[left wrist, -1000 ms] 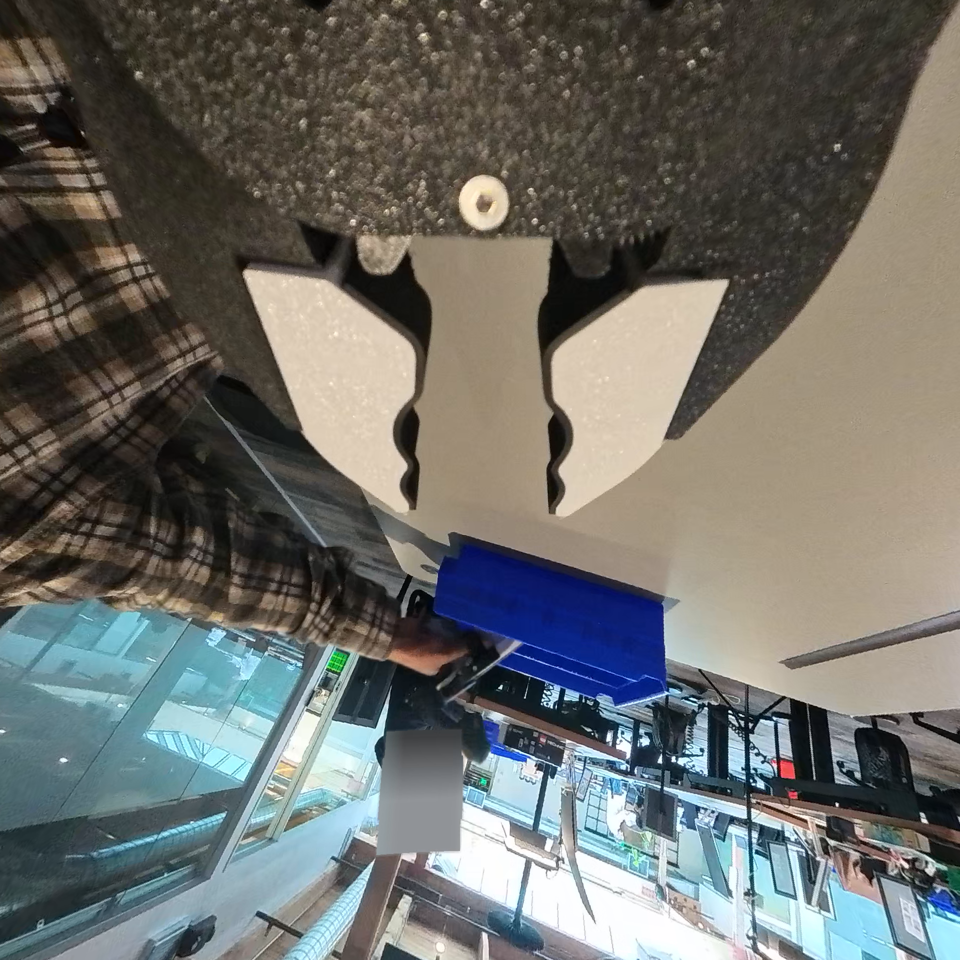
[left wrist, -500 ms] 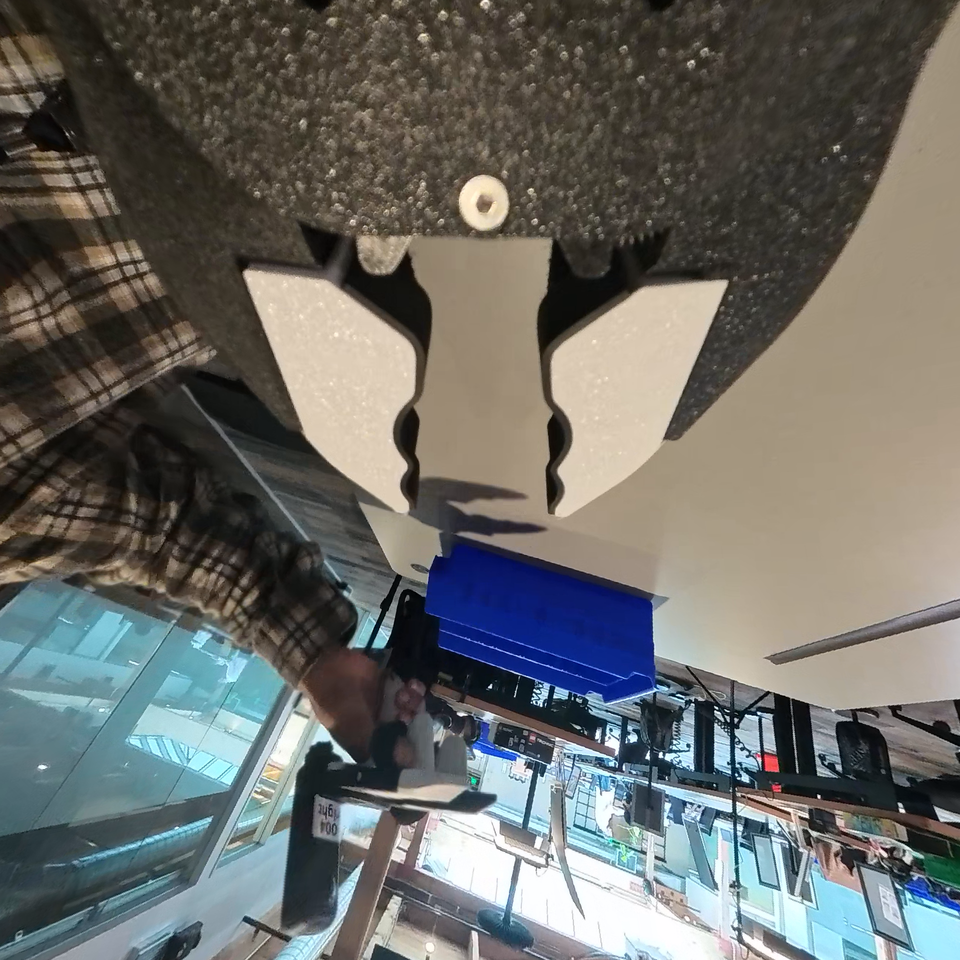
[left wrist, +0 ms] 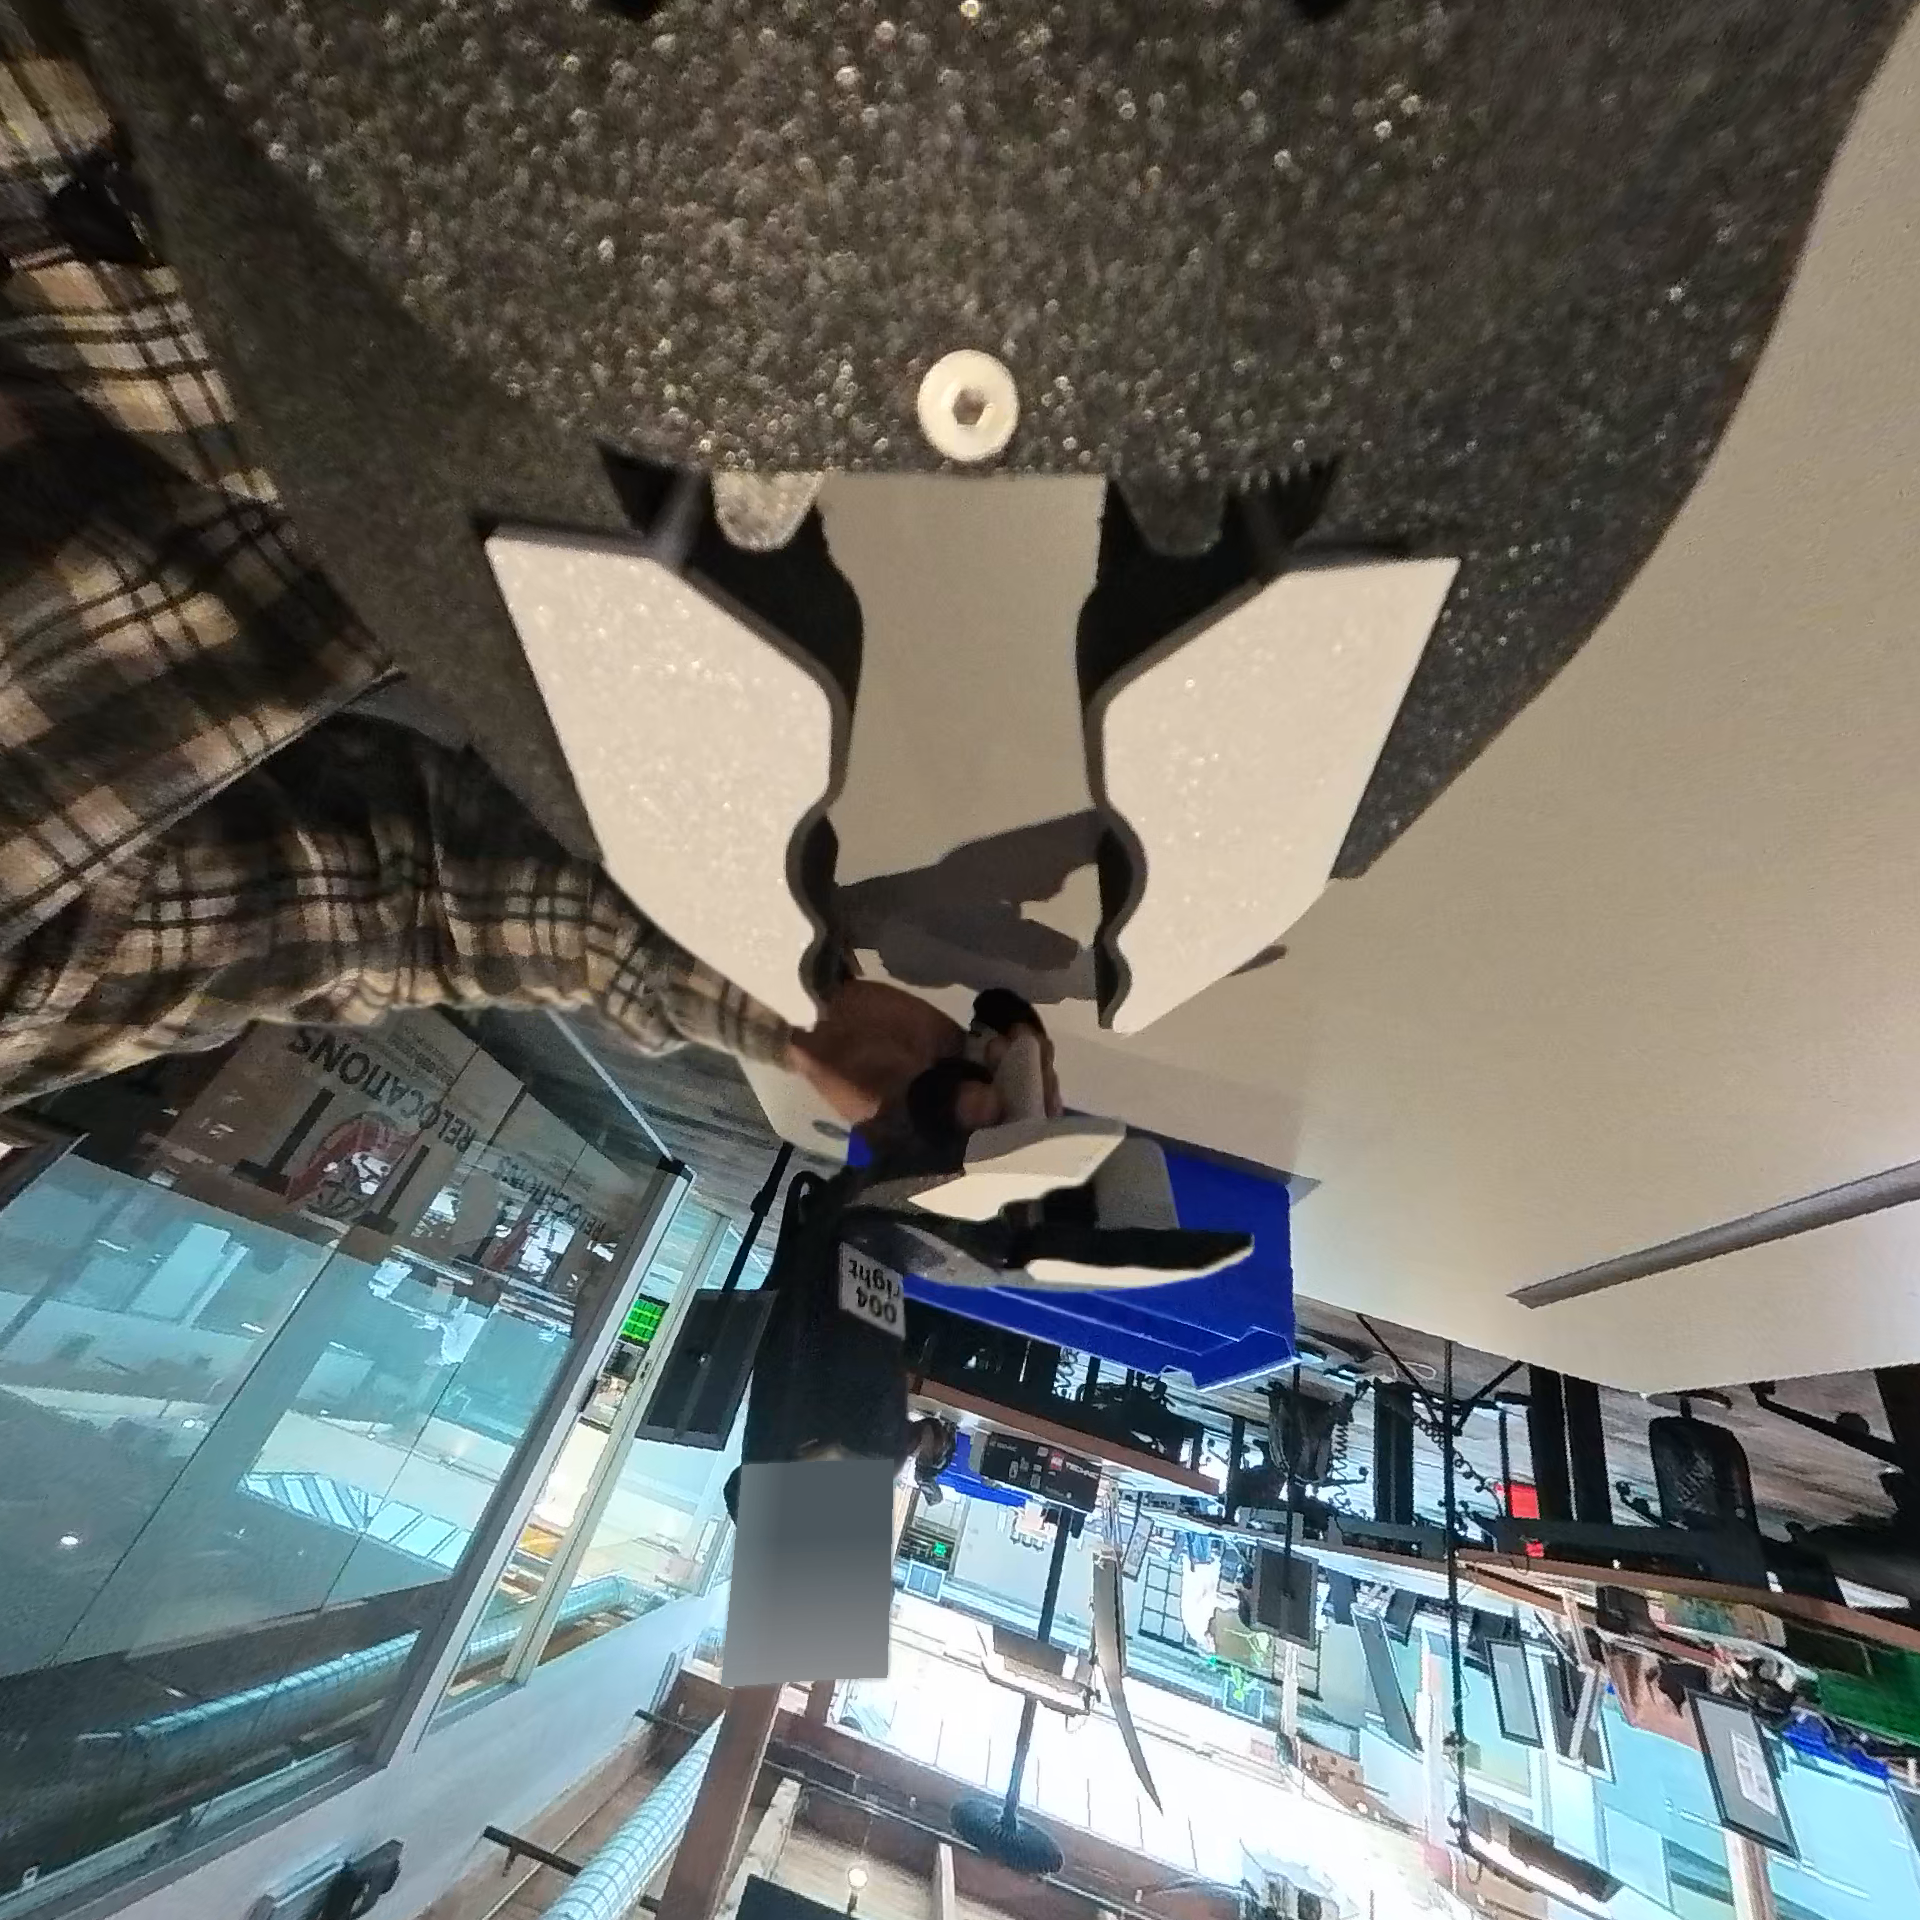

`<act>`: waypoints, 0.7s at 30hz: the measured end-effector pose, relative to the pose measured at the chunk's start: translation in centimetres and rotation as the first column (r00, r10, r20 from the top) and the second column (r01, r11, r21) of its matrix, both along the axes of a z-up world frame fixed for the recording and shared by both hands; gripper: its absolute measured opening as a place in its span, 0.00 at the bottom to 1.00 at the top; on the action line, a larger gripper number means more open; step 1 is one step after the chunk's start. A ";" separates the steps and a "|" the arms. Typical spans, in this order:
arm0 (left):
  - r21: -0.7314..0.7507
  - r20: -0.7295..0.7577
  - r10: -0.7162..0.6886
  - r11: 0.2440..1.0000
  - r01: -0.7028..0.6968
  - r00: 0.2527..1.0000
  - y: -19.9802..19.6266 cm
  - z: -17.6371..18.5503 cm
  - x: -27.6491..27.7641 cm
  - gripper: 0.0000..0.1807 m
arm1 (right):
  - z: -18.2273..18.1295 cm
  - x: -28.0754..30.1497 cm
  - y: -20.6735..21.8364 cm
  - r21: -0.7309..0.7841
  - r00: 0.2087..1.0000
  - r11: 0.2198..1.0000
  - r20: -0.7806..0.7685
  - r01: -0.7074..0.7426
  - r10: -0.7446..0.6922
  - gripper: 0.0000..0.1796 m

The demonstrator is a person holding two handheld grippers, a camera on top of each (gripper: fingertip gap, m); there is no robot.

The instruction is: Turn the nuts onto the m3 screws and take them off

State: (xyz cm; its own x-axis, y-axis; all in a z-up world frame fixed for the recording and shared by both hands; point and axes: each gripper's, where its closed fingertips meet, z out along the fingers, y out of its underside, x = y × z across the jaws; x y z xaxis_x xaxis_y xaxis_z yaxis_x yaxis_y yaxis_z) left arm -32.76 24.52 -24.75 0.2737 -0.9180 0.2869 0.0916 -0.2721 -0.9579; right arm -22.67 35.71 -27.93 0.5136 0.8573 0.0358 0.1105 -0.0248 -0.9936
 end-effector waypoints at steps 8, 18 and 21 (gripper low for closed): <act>0.059 0.011 0.006 0.998 -0.007 1.000 -0.5 1.0 0.2 0.31 | -1.6 0.2 0.0 -0.024 1.000 1.000 0.023 0.014 -0.013 0.62; 0.195 -0.001 0.158 0.968 -0.155 0.987 -3.2 7.2 -4.3 0.41 | -1.0 -0.5 -1.1 0.031 0.999 0.999 0.053 0.007 -0.008 0.69; 0.241 -0.067 0.260 0.941 -0.238 0.963 -4.7 8.9 -8.8 0.44 | -1.1 -0.7 -1.3 0.029 0.998 1.000 0.056 -0.005 0.003 0.69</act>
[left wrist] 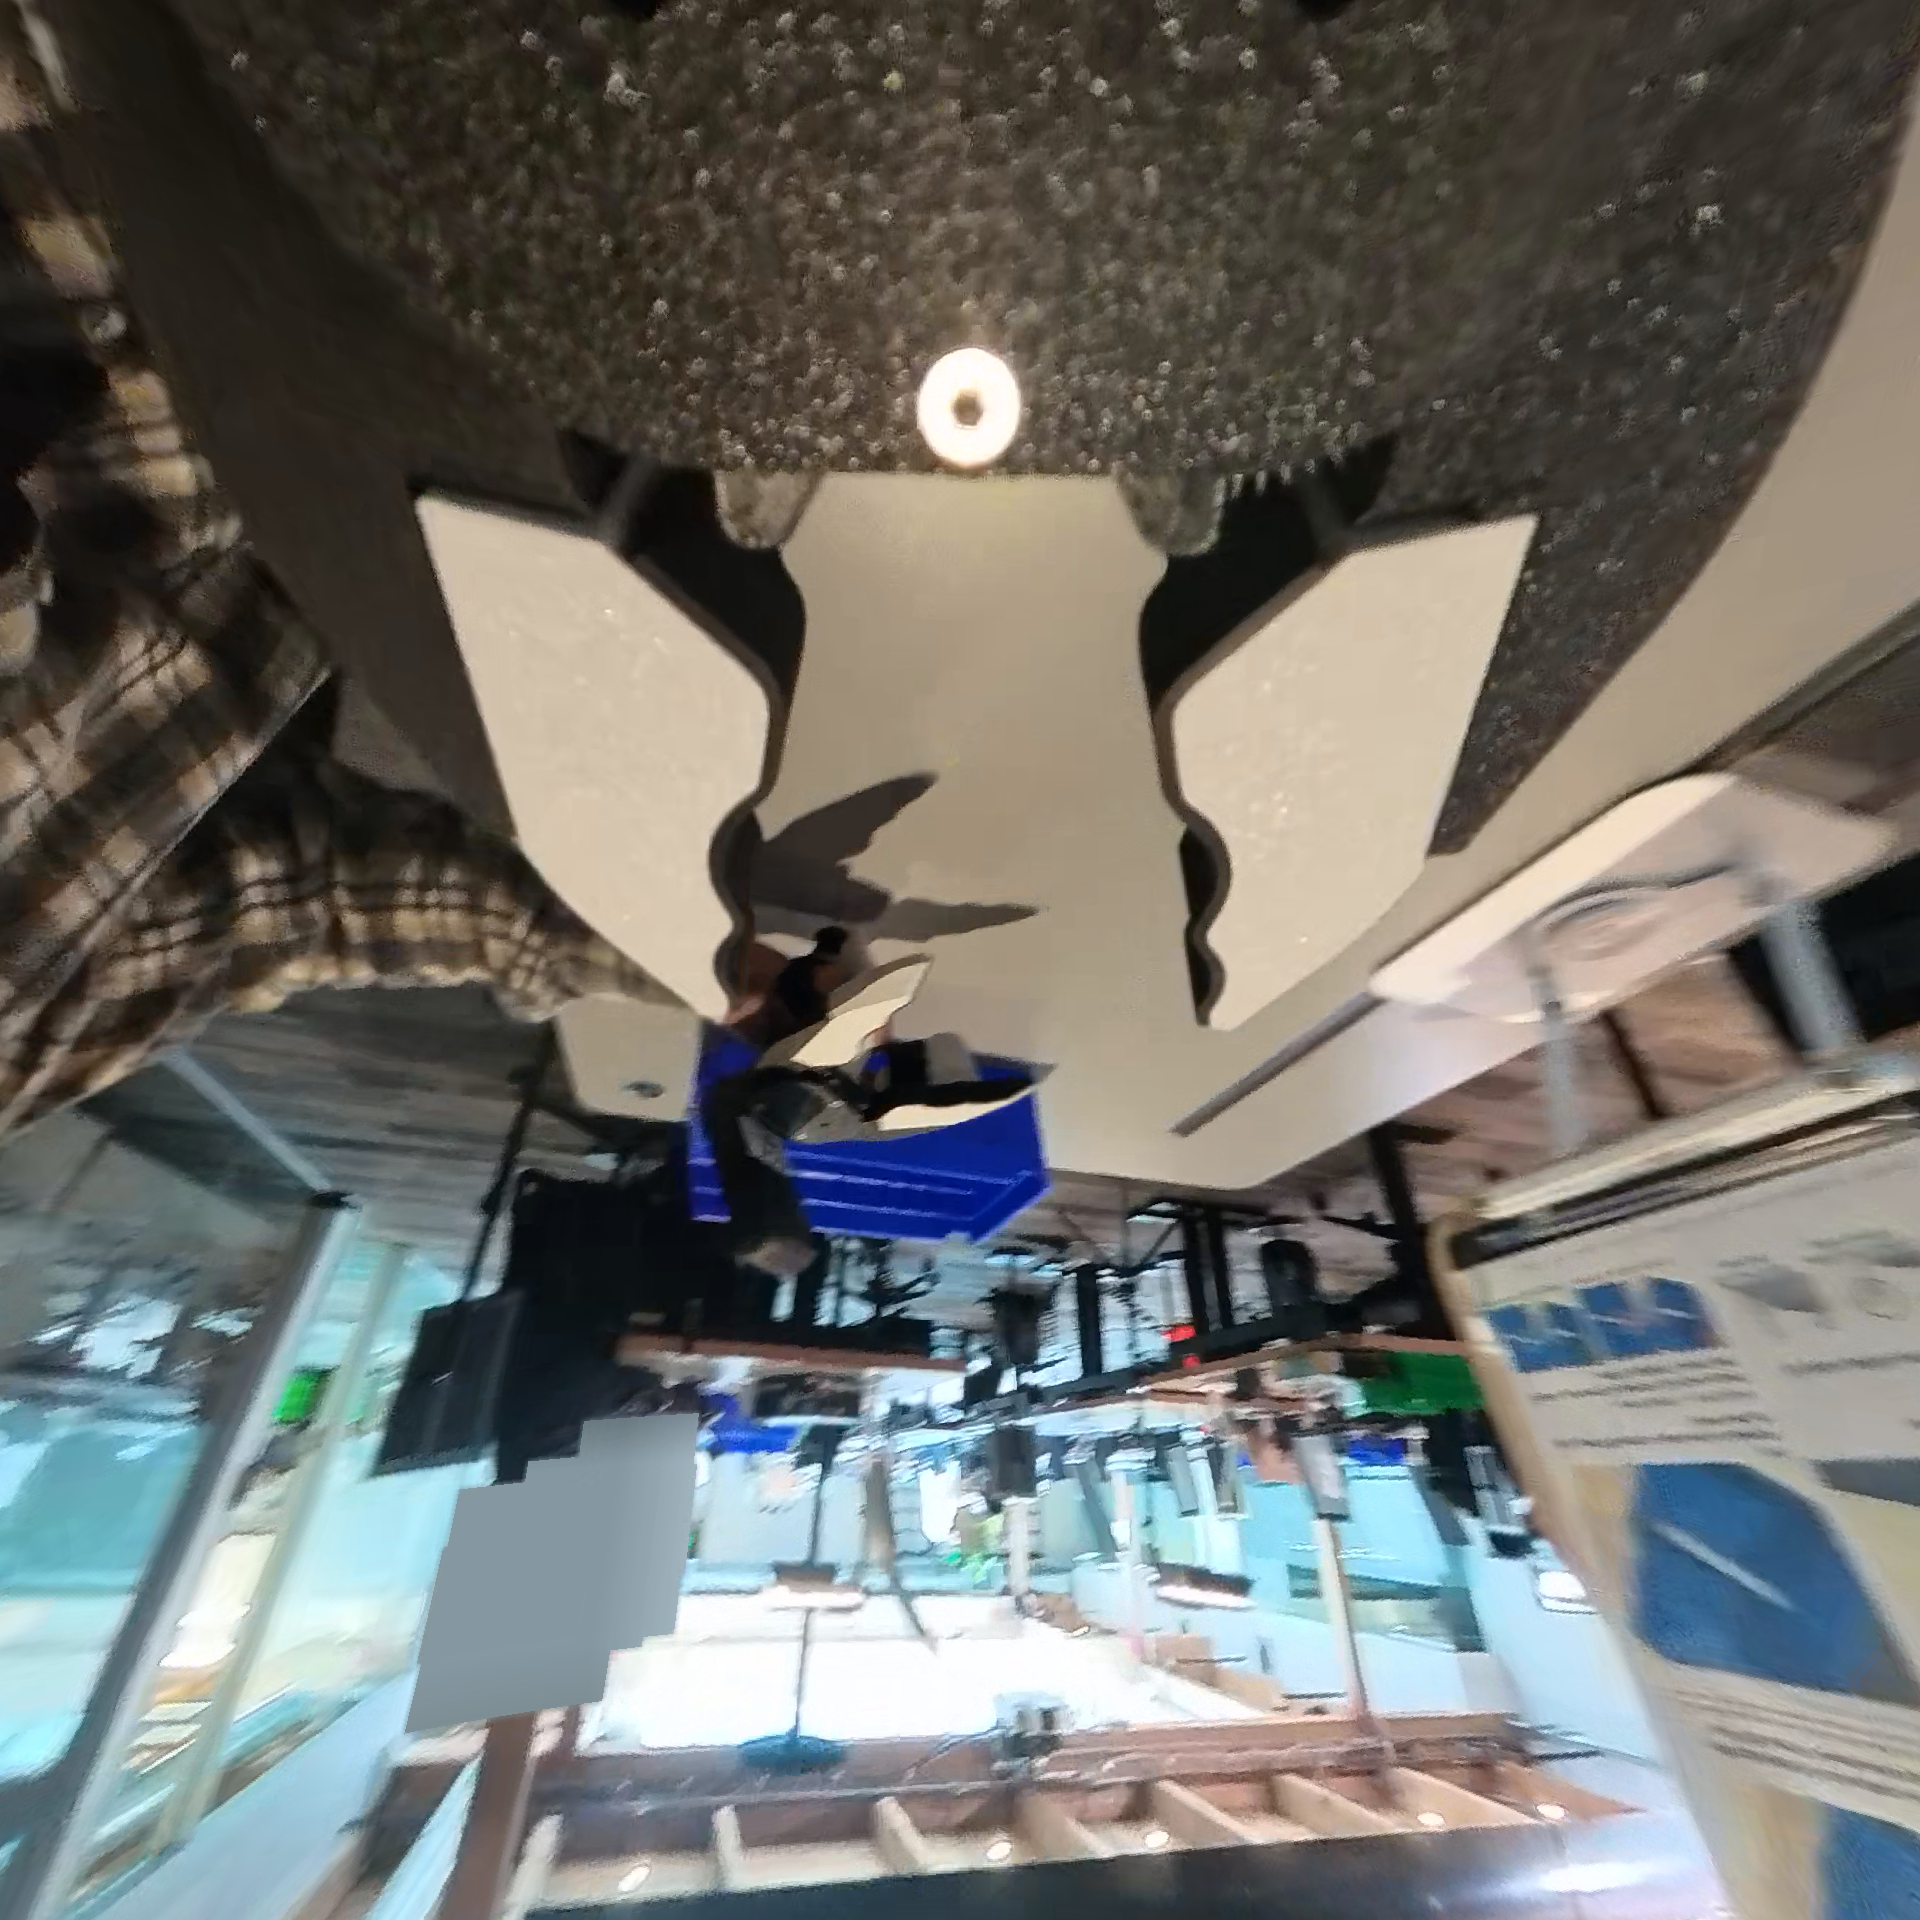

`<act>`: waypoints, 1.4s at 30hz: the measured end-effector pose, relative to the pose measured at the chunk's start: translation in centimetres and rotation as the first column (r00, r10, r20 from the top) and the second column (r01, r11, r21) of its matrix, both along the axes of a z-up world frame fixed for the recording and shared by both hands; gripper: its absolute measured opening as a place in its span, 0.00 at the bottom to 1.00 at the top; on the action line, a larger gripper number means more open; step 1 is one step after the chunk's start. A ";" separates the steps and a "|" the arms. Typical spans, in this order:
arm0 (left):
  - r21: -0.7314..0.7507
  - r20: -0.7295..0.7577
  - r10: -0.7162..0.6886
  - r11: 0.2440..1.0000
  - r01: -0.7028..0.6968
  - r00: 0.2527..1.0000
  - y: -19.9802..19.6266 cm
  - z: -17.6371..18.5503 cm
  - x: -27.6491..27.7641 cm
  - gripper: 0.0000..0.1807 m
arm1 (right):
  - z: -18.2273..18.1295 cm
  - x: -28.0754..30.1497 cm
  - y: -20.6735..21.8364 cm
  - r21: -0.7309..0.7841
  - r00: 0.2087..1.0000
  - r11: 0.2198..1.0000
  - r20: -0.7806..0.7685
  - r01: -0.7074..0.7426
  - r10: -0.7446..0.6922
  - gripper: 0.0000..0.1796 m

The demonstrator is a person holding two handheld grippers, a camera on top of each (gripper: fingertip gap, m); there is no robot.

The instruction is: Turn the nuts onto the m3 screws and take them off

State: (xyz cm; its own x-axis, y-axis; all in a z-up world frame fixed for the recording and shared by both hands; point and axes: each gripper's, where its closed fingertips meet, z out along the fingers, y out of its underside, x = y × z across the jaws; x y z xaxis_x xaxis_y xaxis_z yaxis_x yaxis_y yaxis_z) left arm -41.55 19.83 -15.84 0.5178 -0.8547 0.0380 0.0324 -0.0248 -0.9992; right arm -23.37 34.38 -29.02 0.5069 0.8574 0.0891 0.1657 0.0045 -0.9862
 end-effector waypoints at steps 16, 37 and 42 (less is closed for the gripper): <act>-0.095 -0.554 0.453 0.799 -0.594 0.698 -1.6 -1.4 -31.6 0.39 | -0.3 -0.8 0.0 0.034 0.999 0.999 0.037 0.026 -0.028 0.67; -0.407 -0.814 -0.142 0.832 -0.377 0.564 2.3 -13.6 -33.2 0.23 | -0.6 -6.4 3.9 -0.076 0.997 0.996 0.055 0.053 -0.049 0.66; -0.454 -0.798 -0.215 0.829 -0.327 0.563 2.7 -15.0 -32.0 0.20 | -1.0 -8.2 4.1 -0.096 0.996 0.995 0.081 0.037 -0.029 0.65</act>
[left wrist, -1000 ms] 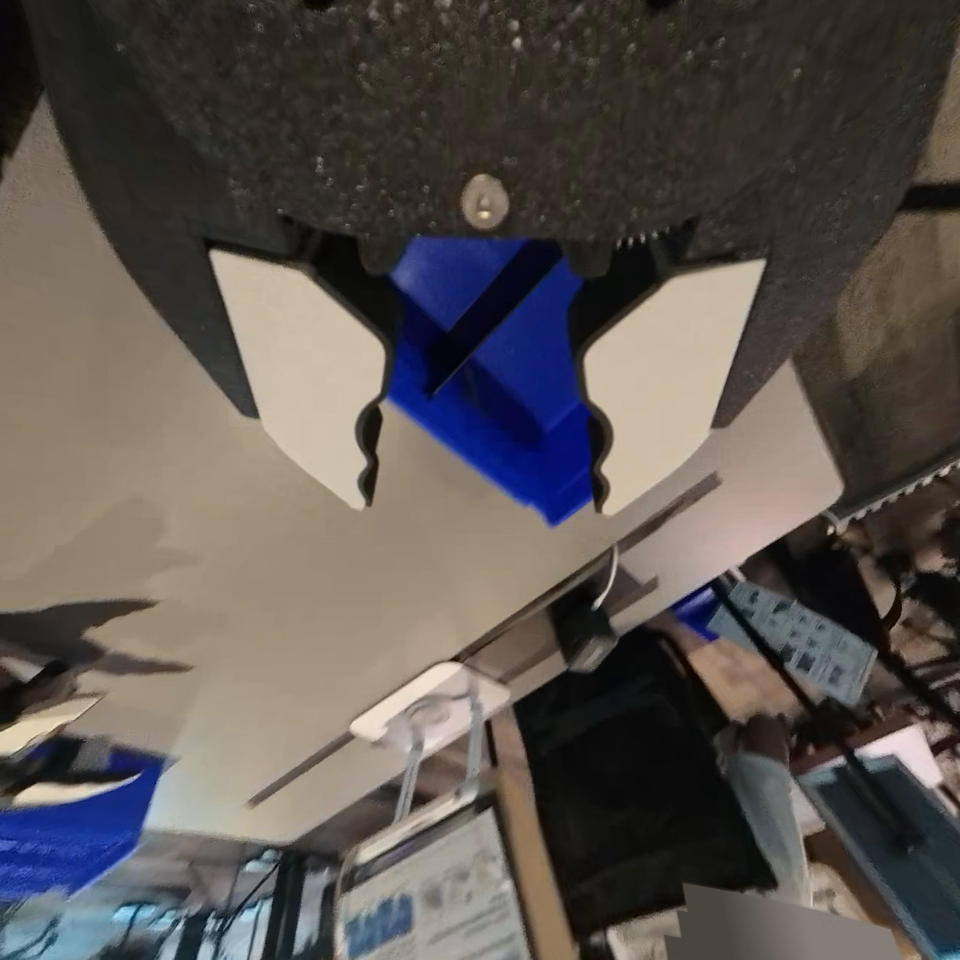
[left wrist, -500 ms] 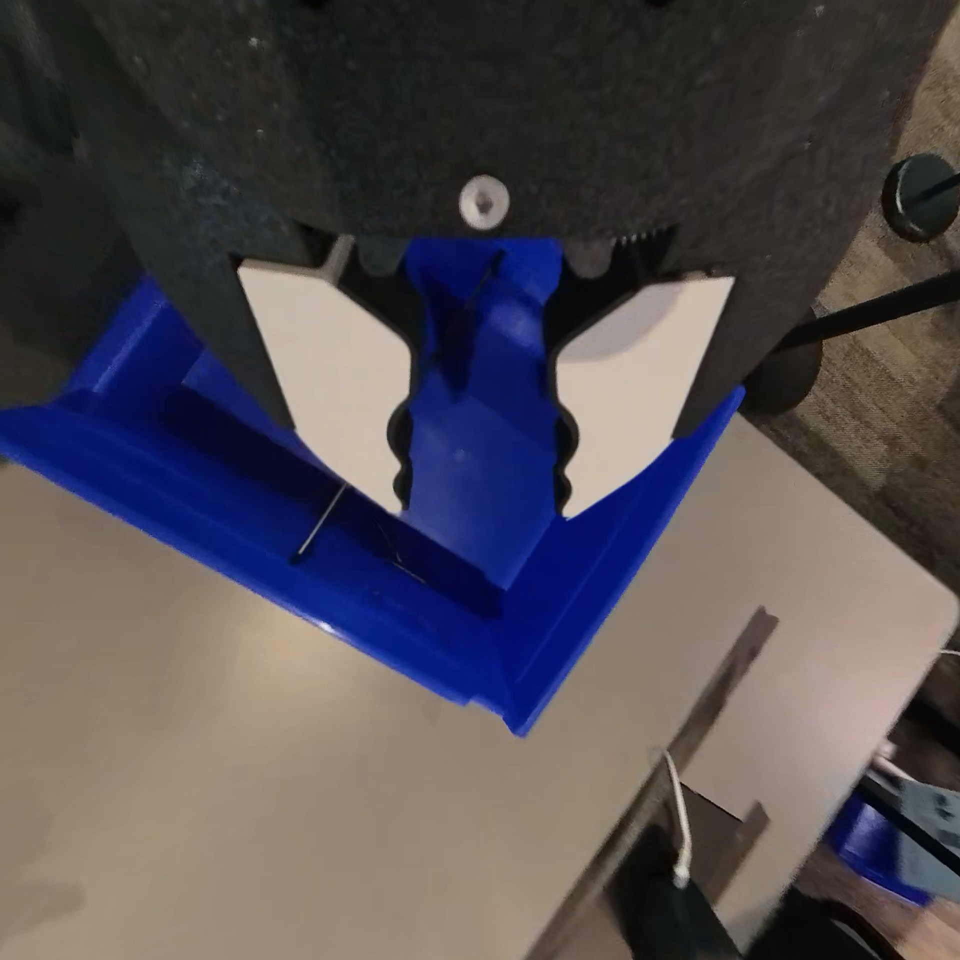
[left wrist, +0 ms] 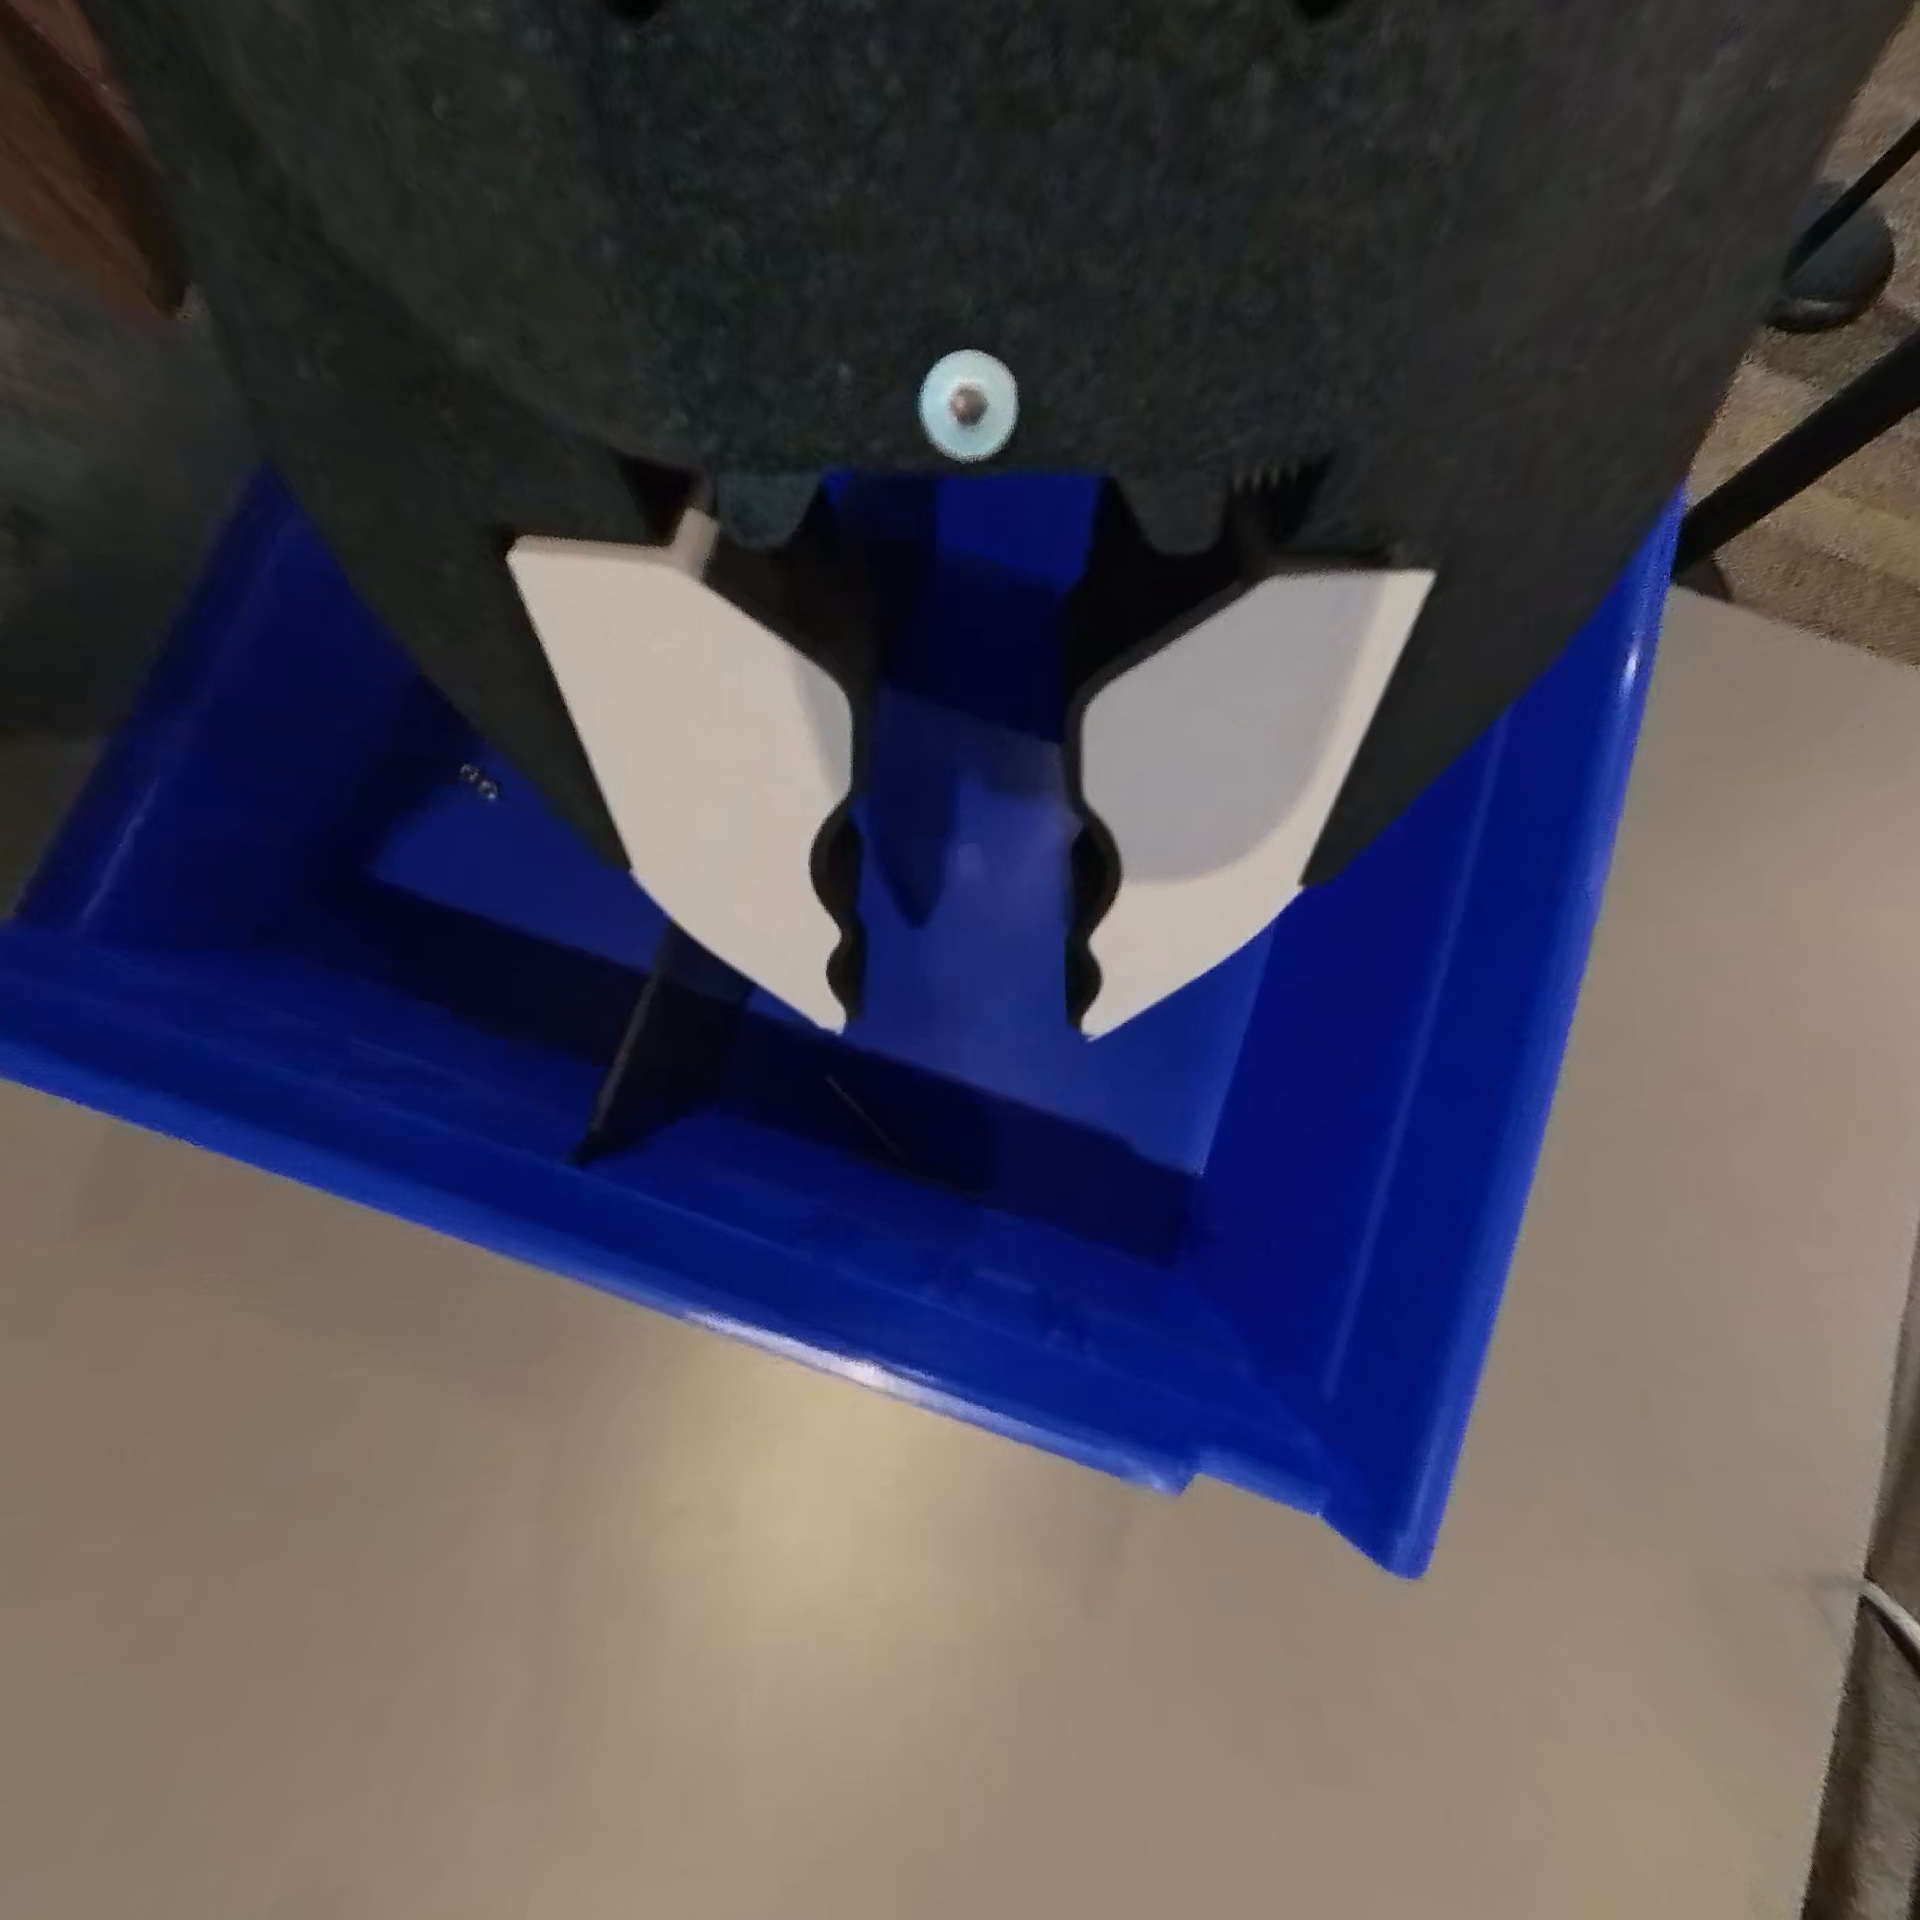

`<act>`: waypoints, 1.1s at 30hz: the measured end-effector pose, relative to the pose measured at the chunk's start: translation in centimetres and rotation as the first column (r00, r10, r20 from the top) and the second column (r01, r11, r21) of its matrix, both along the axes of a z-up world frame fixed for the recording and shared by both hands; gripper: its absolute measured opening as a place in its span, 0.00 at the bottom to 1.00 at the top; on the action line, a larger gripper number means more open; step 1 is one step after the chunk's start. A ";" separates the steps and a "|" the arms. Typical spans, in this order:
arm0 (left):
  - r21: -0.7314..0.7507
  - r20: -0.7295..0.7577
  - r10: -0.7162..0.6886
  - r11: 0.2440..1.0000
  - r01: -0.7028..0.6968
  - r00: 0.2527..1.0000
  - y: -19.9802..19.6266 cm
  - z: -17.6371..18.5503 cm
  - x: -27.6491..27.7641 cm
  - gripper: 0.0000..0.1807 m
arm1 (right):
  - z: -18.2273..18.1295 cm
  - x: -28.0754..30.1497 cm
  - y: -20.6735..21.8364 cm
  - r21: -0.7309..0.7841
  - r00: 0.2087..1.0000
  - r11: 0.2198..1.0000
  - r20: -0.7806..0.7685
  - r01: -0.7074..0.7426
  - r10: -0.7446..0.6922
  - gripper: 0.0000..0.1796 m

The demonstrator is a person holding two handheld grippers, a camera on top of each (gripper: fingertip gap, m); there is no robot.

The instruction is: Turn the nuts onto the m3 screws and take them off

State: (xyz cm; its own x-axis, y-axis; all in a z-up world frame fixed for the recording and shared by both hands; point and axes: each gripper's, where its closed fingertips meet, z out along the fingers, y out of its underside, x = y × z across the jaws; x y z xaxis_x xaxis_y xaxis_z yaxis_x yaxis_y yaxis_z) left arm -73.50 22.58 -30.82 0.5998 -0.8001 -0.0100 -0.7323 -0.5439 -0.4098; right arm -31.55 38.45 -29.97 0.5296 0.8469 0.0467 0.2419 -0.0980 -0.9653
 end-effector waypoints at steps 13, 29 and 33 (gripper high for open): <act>-0.153 0.019 0.244 0.959 -0.239 0.970 0.7 -3.7 1.1 0.14 | 0.5 -0.2 0.1 -0.013 0.999 1.000 0.043 0.022 -0.021 0.65; -0.352 -0.063 0.250 0.900 -0.256 0.966 -0.3 -6.9 2.6 0.15 | 1.2 -0.1 0.1 0.014 0.998 0.999 0.060 0.035 -0.036 0.64; -0.376 -0.061 0.261 0.888 -0.264 0.963 -0.2 -7.3 2.9 0.15 | 1.3 -0.1 0.2 0.021 0.997 0.999 0.063 0.039 -0.040 0.64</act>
